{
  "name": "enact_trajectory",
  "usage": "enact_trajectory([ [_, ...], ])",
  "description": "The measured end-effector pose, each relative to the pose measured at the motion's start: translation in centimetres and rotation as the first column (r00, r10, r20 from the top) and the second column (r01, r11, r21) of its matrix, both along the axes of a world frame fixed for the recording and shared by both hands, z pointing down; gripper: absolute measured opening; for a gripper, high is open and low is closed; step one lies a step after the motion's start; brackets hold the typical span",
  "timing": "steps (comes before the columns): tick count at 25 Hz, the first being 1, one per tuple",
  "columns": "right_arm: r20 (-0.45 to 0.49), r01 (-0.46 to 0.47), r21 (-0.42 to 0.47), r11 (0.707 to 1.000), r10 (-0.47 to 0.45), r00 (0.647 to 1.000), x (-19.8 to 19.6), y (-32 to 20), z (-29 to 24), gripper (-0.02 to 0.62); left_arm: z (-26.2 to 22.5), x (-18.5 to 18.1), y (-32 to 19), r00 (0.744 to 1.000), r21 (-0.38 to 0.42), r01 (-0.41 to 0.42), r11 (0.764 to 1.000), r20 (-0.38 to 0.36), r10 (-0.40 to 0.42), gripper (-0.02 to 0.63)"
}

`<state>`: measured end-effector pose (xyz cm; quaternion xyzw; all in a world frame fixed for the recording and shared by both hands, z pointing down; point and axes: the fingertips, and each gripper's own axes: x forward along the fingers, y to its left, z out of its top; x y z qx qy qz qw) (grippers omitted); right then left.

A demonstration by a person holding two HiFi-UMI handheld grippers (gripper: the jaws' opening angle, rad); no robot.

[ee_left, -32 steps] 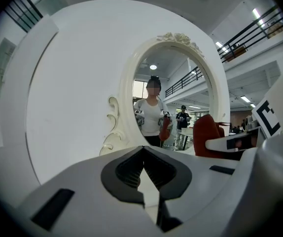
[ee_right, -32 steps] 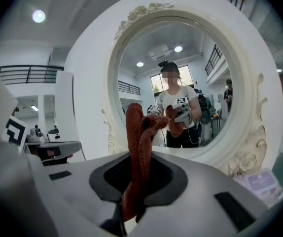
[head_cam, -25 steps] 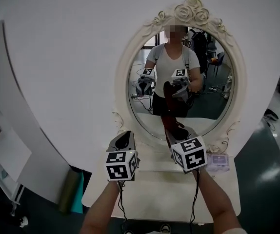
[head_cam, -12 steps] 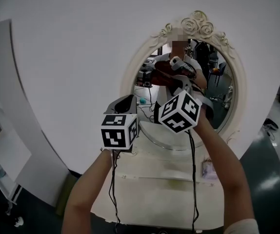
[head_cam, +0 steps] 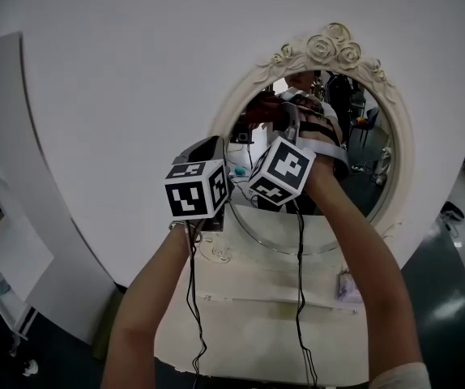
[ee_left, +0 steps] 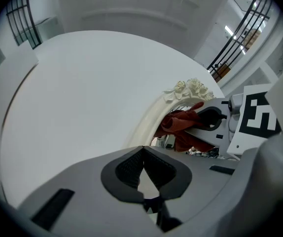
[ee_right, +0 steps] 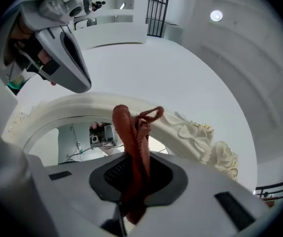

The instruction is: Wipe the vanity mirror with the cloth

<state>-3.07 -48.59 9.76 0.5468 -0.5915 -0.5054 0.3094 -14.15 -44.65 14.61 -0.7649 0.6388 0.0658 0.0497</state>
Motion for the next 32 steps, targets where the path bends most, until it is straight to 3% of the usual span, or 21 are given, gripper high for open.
enact_trajectory([
  [8,-0.052,0.025,-0.033,0.999,-0.026,0.998,-1.6,0.2,2.7,0.061,3.8,-1.3,-0.7,1.0,-0.06,0.026,0.998,-0.004,-0.026,0.011],
  [17,-0.151,0.048,-0.123,0.991,-0.067,0.986,-4.7,0.2,10.9,0.063,11.5,-2.7,-0.5,0.999,-0.158,0.02,0.987,-0.035,-0.026,0.011],
  [27,-0.211,0.048,-0.255,0.966,-0.104,0.972,-5.9,0.3,20.9,0.063,20.8,-4.2,0.2,0.998,-0.286,0.031,0.958,-0.038,-0.044,0.011],
  [32,-0.201,0.045,-0.346,0.937,-0.121,0.972,-5.7,0.5,26.0,0.061,24.1,-3.8,0.6,0.999,-0.322,0.017,0.946,-0.042,-0.032,0.011],
])
